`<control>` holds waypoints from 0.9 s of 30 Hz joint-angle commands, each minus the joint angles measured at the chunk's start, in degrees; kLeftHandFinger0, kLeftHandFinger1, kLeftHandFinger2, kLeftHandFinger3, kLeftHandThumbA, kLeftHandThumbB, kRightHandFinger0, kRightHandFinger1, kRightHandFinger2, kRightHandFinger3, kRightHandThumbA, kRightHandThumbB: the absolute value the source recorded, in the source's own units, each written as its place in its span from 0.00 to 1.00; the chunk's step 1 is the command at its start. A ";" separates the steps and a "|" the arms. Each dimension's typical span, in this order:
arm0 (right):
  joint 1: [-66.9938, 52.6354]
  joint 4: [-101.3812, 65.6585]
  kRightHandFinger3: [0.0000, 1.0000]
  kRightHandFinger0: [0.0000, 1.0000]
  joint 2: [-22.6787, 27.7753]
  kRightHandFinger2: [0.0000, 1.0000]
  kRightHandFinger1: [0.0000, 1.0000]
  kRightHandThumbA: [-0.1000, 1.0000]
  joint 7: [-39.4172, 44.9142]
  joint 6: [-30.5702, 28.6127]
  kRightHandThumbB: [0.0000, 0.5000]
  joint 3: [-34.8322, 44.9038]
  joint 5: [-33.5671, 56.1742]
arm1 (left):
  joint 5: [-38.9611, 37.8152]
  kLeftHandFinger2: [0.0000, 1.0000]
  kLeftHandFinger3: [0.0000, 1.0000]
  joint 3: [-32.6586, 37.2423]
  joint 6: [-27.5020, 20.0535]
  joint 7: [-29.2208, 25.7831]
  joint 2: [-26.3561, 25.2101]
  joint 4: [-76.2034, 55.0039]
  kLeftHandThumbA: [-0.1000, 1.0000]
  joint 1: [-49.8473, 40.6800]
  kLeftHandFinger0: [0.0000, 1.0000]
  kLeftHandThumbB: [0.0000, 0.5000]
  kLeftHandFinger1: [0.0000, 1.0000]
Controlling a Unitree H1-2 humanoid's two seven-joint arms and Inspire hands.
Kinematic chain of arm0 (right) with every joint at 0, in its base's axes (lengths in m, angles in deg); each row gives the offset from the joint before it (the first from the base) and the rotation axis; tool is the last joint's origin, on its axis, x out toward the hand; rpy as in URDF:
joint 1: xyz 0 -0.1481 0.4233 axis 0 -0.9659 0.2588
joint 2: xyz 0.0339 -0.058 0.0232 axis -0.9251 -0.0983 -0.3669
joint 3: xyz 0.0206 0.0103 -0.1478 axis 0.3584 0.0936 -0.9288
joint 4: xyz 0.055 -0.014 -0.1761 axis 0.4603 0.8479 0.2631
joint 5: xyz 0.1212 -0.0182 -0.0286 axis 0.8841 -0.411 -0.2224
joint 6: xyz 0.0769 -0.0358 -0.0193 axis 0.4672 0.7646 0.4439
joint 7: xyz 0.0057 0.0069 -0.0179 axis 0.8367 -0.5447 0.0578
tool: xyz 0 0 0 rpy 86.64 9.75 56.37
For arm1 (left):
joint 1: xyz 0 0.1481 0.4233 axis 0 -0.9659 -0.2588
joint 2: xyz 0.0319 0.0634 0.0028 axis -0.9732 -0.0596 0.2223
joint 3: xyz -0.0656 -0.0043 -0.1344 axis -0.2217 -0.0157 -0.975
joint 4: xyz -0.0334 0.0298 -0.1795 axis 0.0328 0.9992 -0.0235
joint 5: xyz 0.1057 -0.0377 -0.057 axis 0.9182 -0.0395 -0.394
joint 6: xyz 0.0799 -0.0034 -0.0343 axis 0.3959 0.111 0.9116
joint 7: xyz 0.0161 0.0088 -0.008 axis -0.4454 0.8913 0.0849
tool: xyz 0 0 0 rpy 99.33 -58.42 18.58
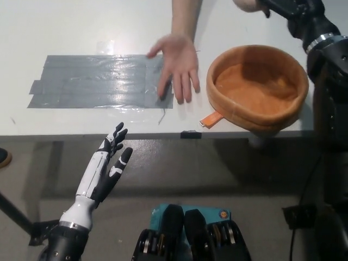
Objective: An emotional support dumpling is kept in a soft plate infront in the middle of the desk infront of the robot. The robot extends its right arm to pick up the dumpling and hands it to a person
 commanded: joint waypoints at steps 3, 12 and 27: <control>3.53 -2.06 0.95 0.00 0.99 0.88 0.47 0.00 -1.65 0.46 0.24 -4.60 -1.16 | 0.38 1.00 1.00 0.10 -0.01 0.51 -0.41 -2.00 0.94 0.09 1.00 0.05 1.00; 10.44 14.19 0.91 0.06 1.44 0.95 0.62 0.00 -8.06 -8.75 0.34 -17.84 -12.95 | 0.52 1.00 1.00 0.13 0.42 0.58 -0.23 -2.16 0.91 0.40 1.00 0.00 1.00; 18.49 45.66 0.79 0.00 -3.33 0.80 0.43 0.00 -19.79 -23.49 0.37 -29.40 -19.49 | 0.74 1.00 1.00 0.46 0.59 0.87 -0.49 -1.87 0.91 1.06 1.00 0.01 1.00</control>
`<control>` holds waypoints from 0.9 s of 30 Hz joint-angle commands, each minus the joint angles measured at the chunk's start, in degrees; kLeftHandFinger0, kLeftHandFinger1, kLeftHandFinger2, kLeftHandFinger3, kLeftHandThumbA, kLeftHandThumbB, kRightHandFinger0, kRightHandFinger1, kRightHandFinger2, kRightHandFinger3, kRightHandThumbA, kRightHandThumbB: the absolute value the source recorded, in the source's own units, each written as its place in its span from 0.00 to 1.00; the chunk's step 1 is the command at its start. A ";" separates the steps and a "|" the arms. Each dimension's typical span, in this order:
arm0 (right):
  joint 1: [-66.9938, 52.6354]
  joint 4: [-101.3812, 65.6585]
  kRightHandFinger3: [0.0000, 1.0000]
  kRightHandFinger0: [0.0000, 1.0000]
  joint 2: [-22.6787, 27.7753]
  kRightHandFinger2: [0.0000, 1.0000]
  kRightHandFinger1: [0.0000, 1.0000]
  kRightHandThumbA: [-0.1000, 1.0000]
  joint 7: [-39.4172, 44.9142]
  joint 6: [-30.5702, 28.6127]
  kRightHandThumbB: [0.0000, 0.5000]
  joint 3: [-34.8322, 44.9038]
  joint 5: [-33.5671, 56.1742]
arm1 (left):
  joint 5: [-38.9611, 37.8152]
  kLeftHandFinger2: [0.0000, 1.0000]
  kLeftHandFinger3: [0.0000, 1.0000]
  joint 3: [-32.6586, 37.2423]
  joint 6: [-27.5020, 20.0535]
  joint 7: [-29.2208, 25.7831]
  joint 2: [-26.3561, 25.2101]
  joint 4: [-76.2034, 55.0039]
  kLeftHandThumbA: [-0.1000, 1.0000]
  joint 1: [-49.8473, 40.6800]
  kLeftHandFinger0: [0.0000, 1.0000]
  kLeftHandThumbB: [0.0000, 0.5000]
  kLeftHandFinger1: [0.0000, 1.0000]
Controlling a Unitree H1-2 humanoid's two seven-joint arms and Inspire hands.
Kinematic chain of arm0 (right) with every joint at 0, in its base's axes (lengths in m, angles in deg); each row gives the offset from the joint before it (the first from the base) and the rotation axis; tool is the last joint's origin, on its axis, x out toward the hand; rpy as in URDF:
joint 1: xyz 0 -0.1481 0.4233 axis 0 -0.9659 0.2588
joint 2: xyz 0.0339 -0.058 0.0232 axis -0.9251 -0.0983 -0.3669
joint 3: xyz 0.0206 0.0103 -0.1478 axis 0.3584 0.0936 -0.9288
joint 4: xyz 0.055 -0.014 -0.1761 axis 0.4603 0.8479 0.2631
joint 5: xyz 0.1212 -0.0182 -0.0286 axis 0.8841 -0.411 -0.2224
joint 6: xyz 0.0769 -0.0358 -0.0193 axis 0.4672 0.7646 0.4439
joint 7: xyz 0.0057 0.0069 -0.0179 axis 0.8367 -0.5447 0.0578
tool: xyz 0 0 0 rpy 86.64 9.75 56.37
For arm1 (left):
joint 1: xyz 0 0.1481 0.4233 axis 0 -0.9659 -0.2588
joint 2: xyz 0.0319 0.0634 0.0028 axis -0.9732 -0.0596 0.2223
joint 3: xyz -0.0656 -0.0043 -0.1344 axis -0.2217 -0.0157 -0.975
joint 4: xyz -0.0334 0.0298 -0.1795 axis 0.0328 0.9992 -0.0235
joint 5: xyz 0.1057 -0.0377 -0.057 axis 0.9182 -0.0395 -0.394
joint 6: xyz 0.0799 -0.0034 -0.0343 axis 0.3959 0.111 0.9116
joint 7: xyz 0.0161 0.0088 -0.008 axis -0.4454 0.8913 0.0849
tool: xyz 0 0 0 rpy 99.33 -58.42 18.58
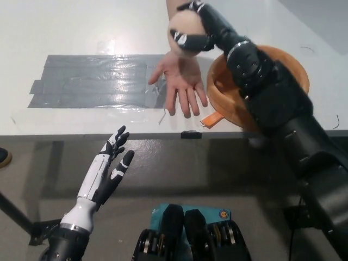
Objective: An emotional support dumpling is kept in a soft plate infront in the middle of the desk infront of the robot. The robot extends its right arm to pick up the dumpling and hands it to a person
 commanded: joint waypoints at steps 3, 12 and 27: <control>5.81 5.50 0.81 0.00 -2.28 0.81 0.41 0.00 -6.81 -8.60 0.33 -2.54 -3.71 | 0.02 1.00 1.00 0.11 0.17 0.78 -0.59 -1.97 0.91 1.32 1.00 0.02 1.00; 4.21 10.16 1.00 0.63 -3.49 1.00 1.00 0.31 -2.37 -6.83 0.62 -3.38 -3.13 | 0.39 1.00 1.00 0.48 -0.31 0.69 -0.22 -1.97 0.90 0.30 1.00 0.03 1.00; 1.88 3.93 1.00 1.00 -0.47 1.00 1.00 0.94 2.86 -0.54 1.00 -5.47 -4.86 | 0.24 1.00 1.00 1.13 -0.89 0.89 -0.36 -1.50 0.87 0.40 1.00 0.02 1.00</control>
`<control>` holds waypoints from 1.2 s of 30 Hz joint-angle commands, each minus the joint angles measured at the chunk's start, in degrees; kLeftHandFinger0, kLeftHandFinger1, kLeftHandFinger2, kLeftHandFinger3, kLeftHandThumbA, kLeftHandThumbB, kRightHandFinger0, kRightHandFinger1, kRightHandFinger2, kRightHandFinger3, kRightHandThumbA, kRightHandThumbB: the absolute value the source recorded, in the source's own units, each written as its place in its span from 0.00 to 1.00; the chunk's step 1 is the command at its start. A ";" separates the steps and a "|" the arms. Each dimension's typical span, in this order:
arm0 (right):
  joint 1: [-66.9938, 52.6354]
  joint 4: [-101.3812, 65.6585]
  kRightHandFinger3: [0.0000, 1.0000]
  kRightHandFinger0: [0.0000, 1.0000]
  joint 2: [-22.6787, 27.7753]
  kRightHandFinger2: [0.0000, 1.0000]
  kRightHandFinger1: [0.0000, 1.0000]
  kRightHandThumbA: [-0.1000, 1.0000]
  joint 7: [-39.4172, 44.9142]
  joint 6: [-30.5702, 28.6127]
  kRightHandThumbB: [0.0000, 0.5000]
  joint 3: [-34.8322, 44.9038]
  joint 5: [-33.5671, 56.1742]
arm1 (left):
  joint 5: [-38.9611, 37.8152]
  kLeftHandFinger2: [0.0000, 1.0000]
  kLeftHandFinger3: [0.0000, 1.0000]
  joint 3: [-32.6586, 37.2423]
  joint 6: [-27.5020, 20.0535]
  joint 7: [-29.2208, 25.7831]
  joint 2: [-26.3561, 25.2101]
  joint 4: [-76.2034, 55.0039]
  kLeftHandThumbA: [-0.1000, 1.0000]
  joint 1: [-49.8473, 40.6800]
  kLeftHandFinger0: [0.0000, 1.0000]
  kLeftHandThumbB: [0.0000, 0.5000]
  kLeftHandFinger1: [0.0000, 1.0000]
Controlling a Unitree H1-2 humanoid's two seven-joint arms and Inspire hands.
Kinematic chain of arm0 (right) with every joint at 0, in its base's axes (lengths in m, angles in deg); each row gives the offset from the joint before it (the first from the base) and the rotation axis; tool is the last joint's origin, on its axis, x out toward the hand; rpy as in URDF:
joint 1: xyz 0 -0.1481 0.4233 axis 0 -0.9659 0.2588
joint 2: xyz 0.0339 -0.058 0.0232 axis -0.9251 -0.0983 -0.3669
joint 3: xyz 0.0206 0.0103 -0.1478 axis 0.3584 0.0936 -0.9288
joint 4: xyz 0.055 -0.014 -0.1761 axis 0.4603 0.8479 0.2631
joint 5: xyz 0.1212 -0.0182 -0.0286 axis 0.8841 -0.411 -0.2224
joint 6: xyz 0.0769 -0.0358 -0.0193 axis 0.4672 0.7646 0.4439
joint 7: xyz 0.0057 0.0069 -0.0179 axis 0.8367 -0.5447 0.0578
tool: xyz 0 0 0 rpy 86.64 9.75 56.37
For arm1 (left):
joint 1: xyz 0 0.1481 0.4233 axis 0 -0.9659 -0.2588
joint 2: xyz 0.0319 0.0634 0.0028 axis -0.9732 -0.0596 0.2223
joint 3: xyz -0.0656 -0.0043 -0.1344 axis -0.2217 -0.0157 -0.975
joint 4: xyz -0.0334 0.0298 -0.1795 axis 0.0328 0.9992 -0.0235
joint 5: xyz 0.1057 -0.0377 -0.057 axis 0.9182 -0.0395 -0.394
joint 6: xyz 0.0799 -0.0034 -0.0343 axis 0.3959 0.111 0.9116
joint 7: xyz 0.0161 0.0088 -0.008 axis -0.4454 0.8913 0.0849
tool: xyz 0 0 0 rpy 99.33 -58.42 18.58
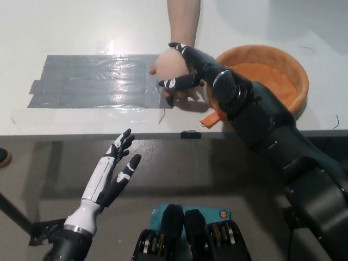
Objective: An emotional support dumpling is kept in a soft plate infront in the middle of the desk infront of the robot. The robot extends its right arm to pick up the dumpling and hands it to a person
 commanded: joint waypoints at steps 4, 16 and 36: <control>1.66 -4.05 1.00 1.00 1.70 1.00 1.00 1.00 -3.30 -0.32 1.00 1.63 -0.45 | 0.20 1.00 1.00 -0.01 -0.95 0.38 -0.41 -1.60 0.88 0.72 1.00 0.02 1.00; 0.95 -18.01 1.00 1.00 4.22 1.00 1.00 1.00 -9.00 -3.63 1.00 9.41 1.16 | 0.66 1.00 1.00 -0.47 -1.08 0.15 -0.82 -1.03 0.89 2.19 1.00 0.03 1.00; -29.71 -90.12 1.00 1.00 8.17 1.00 1.00 1.00 3.23 8.48 0.88 14.19 11.59 | -0.35 1.00 1.00 -1.98 0.22 -0.29 -0.77 -0.33 0.88 5.90 1.00 0.00 1.00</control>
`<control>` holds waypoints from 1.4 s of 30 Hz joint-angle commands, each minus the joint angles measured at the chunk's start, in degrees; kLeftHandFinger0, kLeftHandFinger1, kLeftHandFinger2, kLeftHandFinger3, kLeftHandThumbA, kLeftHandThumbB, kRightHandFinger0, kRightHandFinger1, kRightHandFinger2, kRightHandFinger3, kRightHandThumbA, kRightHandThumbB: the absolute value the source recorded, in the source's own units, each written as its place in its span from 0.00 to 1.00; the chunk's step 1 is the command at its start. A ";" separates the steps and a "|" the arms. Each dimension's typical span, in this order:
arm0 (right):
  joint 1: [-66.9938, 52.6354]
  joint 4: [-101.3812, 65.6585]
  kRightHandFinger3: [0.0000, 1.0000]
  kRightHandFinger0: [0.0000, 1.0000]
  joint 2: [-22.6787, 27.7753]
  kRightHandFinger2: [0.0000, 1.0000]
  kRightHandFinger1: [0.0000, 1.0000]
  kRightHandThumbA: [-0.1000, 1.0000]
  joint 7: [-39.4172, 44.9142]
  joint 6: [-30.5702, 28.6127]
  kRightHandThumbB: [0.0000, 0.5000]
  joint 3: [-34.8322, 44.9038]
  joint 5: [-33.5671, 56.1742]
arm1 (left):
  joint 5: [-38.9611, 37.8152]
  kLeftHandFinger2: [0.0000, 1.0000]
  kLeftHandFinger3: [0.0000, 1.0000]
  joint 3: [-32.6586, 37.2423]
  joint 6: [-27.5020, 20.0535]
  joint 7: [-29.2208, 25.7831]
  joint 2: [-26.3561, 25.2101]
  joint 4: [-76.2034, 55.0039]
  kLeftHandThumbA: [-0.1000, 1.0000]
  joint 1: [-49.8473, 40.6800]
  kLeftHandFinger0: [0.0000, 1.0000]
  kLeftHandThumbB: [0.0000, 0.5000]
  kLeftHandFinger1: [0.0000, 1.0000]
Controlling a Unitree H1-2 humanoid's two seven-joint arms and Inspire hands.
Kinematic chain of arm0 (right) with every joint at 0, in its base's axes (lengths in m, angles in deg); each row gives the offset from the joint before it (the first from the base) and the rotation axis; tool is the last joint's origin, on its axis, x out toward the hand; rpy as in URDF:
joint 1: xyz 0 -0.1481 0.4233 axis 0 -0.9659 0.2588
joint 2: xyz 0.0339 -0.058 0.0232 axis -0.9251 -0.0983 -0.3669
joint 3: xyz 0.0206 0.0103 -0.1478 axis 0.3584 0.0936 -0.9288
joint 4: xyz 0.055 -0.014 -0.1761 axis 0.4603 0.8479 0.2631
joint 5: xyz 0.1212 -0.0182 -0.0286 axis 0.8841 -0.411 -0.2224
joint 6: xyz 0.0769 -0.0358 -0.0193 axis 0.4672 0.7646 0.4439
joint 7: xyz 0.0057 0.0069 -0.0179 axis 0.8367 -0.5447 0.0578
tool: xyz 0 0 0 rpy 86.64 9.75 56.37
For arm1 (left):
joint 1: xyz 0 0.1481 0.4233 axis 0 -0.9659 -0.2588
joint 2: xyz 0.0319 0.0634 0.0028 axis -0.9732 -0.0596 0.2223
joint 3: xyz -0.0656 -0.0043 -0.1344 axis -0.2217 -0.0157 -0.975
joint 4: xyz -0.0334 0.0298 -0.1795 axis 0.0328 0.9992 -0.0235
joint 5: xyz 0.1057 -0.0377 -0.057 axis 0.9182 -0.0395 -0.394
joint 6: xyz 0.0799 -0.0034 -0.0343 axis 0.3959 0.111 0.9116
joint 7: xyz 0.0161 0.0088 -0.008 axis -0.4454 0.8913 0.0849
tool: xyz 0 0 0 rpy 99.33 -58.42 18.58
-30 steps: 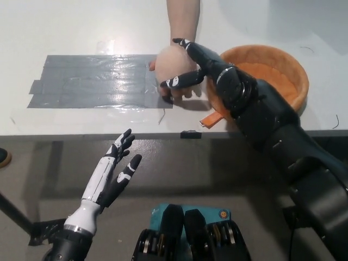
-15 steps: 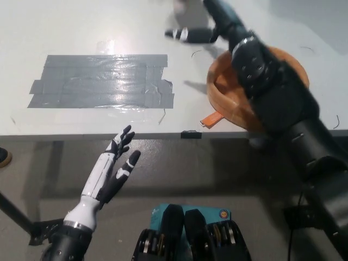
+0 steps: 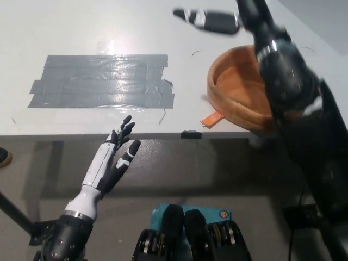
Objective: An emotional support dumpling is kept in a soft plate infront in the middle of the desk infront of the robot. The robot extends its right arm to pick up the dumpling and hands it to a person
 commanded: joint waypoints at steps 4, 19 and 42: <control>-21.66 -41.25 1.00 1.00 1.46 1.00 1.00 1.00 5.48 2.60 0.82 -0.41 7.20 | -0.47 1.00 1.00 -1.25 -1.77 -0.63 -0.69 -0.27 0.86 1.89 1.00 0.00 1.00; -39.19 -22.52 1.00 1.00 3.06 1.00 1.00 0.99 4.30 -9.45 0.76 0.59 8.63 | -0.33 1.00 1.00 -0.72 -2.34 -0.43 -0.46 -0.74 0.84 -2.35 1.00 0.00 1.00; -42.35 -10.38 1.00 1.00 4.32 1.00 1.00 0.96 6.27 -12.65 0.73 -1.32 6.80 | -0.15 1.00 1.00 -0.08 -3.78 -0.39 -0.17 0.24 0.79 -6.22 1.00 0.00 1.00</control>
